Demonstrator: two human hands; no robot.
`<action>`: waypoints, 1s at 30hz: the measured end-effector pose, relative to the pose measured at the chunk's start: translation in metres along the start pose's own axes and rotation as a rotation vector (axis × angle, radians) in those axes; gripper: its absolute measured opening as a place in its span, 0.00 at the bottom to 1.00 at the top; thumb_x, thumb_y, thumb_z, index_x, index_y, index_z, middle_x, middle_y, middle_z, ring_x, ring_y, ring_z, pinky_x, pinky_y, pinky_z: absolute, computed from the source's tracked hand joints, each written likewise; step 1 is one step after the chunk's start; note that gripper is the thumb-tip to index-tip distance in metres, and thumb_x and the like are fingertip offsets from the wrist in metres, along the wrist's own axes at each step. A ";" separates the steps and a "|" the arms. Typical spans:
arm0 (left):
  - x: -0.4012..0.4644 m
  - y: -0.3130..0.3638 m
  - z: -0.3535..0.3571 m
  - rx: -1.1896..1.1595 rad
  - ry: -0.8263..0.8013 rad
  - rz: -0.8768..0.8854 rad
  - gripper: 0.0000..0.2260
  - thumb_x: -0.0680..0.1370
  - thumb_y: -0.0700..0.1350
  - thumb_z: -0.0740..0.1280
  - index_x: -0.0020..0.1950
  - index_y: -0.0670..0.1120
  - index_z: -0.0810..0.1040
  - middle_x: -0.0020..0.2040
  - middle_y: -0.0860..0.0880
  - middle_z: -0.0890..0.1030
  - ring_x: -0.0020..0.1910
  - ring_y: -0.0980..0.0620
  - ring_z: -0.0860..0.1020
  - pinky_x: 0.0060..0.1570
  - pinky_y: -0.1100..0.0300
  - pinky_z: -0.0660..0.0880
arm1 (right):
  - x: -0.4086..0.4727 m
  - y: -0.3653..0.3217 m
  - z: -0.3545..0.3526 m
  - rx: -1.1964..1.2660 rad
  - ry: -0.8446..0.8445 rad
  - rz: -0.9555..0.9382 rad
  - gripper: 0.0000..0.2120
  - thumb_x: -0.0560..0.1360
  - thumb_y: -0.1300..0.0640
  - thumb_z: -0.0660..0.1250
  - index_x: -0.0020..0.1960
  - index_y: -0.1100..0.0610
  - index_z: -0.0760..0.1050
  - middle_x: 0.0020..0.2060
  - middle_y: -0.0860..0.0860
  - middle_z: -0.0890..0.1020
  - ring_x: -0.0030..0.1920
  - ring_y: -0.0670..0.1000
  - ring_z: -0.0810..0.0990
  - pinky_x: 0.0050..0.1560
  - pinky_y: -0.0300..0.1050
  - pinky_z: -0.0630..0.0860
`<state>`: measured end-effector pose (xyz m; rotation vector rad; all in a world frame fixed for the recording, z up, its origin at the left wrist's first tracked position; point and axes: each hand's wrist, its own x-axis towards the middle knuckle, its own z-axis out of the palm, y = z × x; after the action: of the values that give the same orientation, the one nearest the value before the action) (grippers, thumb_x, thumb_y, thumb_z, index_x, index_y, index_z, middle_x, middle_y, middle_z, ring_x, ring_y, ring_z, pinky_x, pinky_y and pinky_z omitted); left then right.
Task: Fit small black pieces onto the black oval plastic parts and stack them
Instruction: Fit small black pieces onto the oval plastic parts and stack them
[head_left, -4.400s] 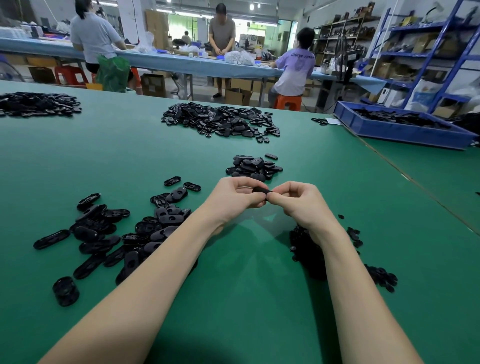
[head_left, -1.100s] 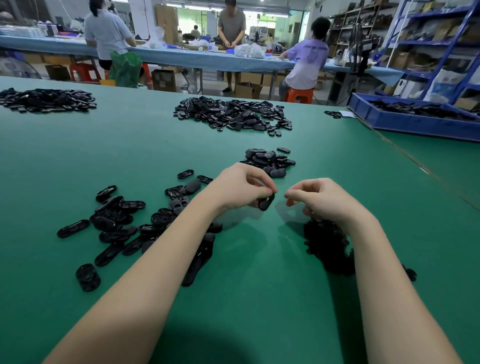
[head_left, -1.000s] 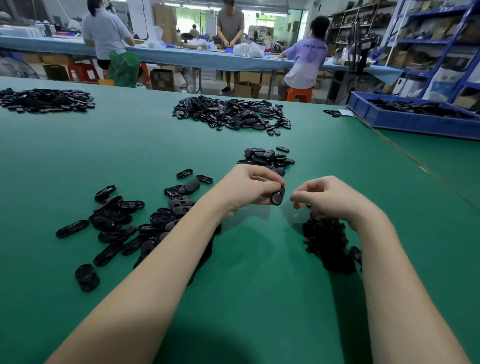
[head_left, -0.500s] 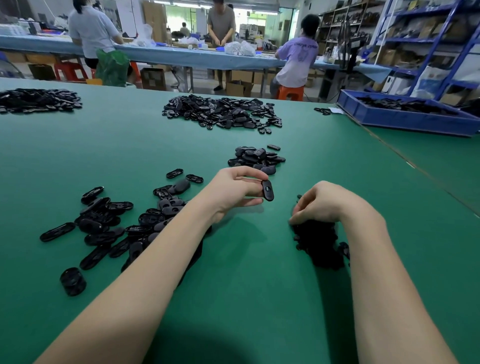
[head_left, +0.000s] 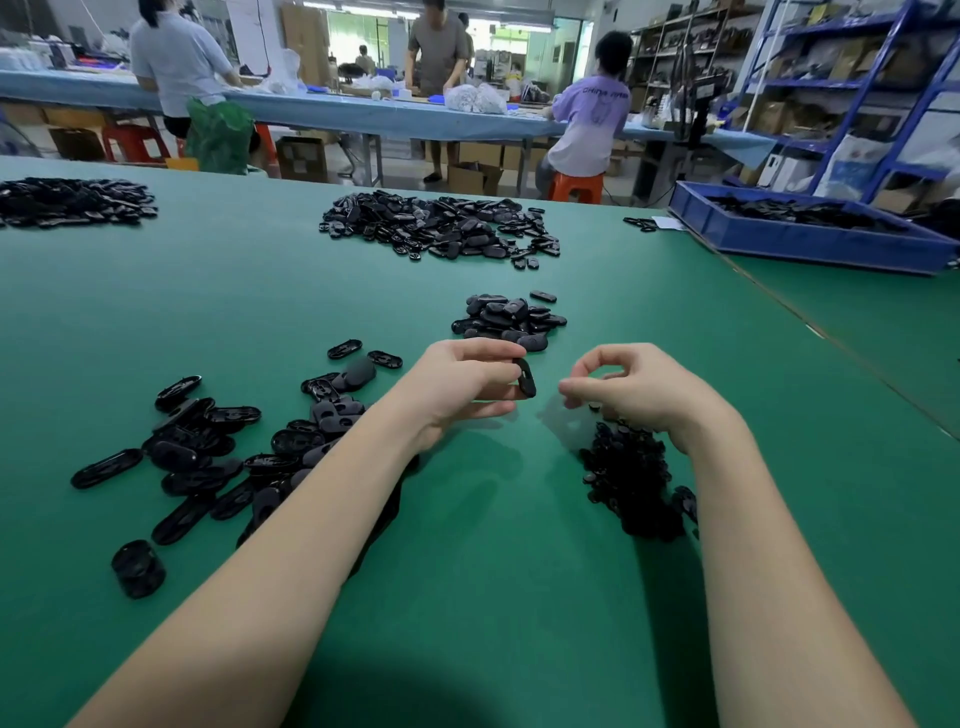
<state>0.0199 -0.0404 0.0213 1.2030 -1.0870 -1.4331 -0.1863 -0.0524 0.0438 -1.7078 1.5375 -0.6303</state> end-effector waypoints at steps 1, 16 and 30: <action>0.000 0.000 0.001 -0.021 0.005 -0.001 0.08 0.77 0.34 0.71 0.54 0.44 0.83 0.50 0.43 0.85 0.44 0.49 0.85 0.39 0.61 0.82 | -0.001 -0.002 0.000 0.080 0.006 -0.019 0.08 0.75 0.48 0.76 0.45 0.51 0.80 0.39 0.45 0.88 0.33 0.48 0.71 0.28 0.34 0.68; -0.004 -0.002 0.005 0.005 0.004 0.046 0.13 0.74 0.30 0.73 0.56 0.41 0.78 0.49 0.45 0.80 0.39 0.48 0.86 0.37 0.60 0.83 | 0.005 -0.004 0.014 0.260 0.037 -0.129 0.05 0.73 0.57 0.78 0.46 0.52 0.83 0.34 0.45 0.83 0.29 0.44 0.72 0.29 0.32 0.68; -0.001 -0.008 0.006 0.126 -0.035 0.053 0.13 0.75 0.29 0.69 0.54 0.43 0.80 0.56 0.38 0.84 0.46 0.48 0.80 0.62 0.54 0.76 | 0.003 -0.002 0.014 0.253 0.031 -0.105 0.02 0.74 0.59 0.76 0.46 0.54 0.84 0.33 0.45 0.84 0.30 0.44 0.78 0.28 0.32 0.67</action>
<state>0.0133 -0.0375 0.0142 1.2319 -1.2396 -1.3670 -0.1735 -0.0527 0.0365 -1.5984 1.3320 -0.8707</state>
